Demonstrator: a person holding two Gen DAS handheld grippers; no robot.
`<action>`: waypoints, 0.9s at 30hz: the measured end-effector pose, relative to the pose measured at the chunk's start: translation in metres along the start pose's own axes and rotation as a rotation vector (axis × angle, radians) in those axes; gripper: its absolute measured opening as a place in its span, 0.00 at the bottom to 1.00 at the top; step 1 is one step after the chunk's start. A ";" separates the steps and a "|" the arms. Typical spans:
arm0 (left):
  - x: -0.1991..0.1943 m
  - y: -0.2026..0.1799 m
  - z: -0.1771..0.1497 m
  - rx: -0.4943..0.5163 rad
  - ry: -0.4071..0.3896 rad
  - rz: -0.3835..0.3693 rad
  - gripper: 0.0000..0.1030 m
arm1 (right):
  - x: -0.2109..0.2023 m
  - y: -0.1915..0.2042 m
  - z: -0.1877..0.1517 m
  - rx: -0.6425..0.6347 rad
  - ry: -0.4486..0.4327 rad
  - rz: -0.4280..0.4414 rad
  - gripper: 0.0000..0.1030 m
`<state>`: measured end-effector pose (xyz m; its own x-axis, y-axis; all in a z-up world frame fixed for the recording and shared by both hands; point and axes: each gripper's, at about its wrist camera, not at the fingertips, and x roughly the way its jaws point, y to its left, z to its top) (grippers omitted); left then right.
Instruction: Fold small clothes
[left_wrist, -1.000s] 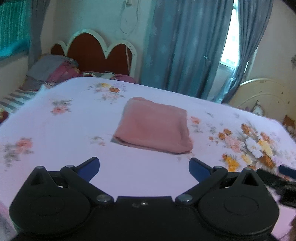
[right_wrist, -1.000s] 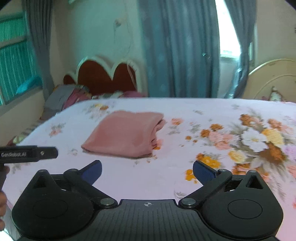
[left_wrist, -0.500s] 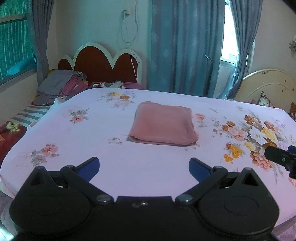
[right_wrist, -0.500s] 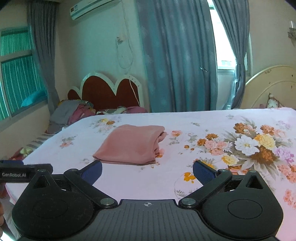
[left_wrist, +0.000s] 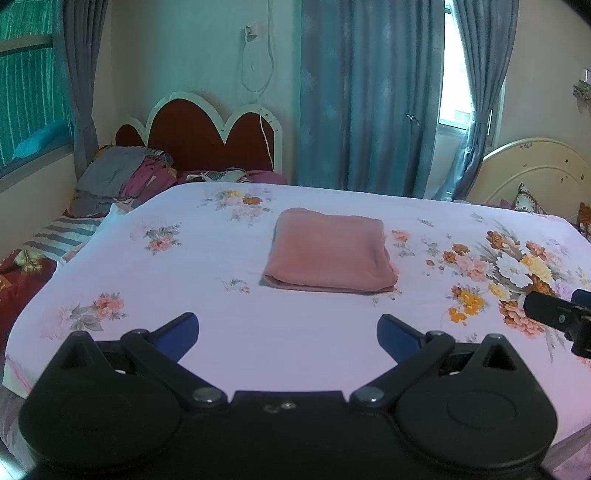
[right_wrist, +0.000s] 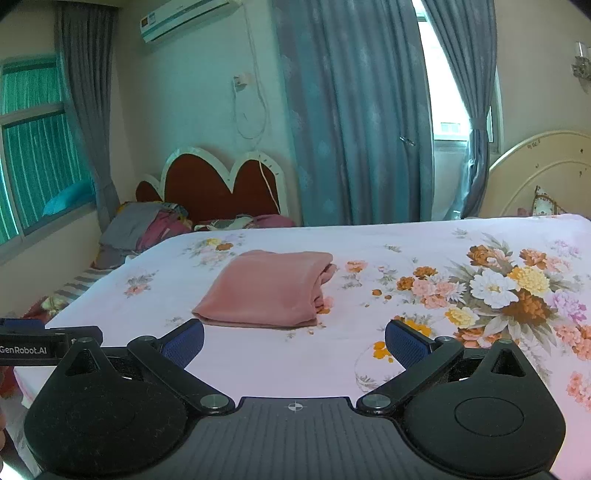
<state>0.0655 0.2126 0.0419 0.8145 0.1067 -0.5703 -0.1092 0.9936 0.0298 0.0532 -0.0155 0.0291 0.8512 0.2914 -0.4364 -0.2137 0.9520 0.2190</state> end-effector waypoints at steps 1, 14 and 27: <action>0.000 0.000 0.001 0.003 -0.003 0.000 1.00 | 0.001 0.001 0.000 0.002 0.000 -0.002 1.00; 0.005 0.010 0.005 0.000 0.002 -0.001 1.00 | 0.006 0.008 0.001 0.007 0.002 0.007 1.00; 0.014 0.020 0.005 0.003 0.015 0.004 1.00 | 0.018 0.016 0.002 0.007 0.009 0.023 1.00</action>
<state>0.0775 0.2343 0.0392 0.8057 0.1096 -0.5822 -0.1101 0.9933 0.0347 0.0661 0.0053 0.0261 0.8420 0.3142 -0.4385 -0.2299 0.9444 0.2352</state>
